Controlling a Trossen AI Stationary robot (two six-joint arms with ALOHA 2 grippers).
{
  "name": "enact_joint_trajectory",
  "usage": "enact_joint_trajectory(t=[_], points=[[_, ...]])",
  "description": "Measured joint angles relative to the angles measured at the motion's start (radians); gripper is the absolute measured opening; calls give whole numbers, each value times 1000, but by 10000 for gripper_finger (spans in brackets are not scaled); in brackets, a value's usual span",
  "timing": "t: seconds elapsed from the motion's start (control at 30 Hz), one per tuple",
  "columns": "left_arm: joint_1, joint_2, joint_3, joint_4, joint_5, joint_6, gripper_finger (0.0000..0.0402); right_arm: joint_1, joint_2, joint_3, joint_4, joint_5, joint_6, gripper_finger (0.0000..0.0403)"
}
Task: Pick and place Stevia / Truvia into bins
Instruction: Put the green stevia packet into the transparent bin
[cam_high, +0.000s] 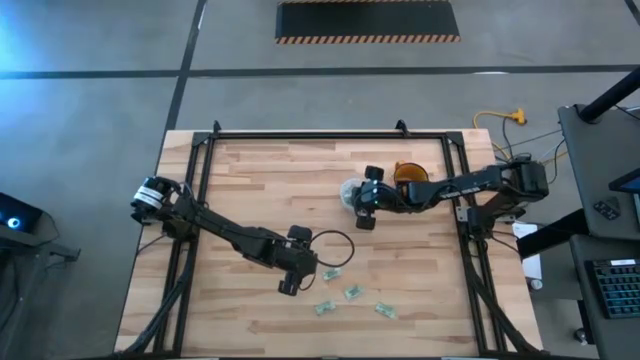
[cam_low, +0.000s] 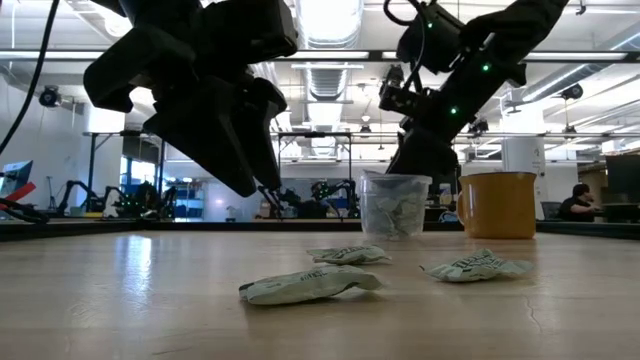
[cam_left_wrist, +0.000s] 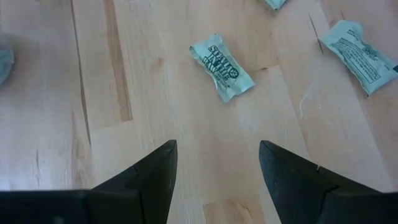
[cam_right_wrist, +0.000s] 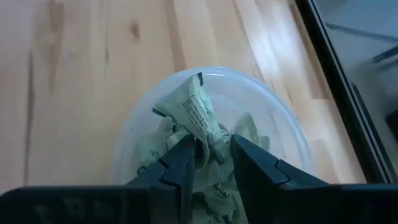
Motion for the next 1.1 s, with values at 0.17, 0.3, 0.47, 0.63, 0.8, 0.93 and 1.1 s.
enact_joint_trajectory(t=[0.17,0.3,0.47,0.63,0.8,0.93,1.1], points=[[0,0,0,0,0,0,210,-8,-18,4,-11,12,11,88],[0,0,0,0,0,0,210,-6,-63,5,-19,12,11,83],[0,0,0,1,1,0,210,-7,-90,5,-51,12,39,79],[0,0,0,0,0,0,210,-10,-92,5,-87,14,45,95],[0,0,0,0,0,0,210,-9,-92,5,-87,14,42,135],[0,0,0,0,0,0,210,-9,-108,5,-86,18,40,165],[0,0,0,1,0,0,210,-9,-129,5,-75,65,59,175]])
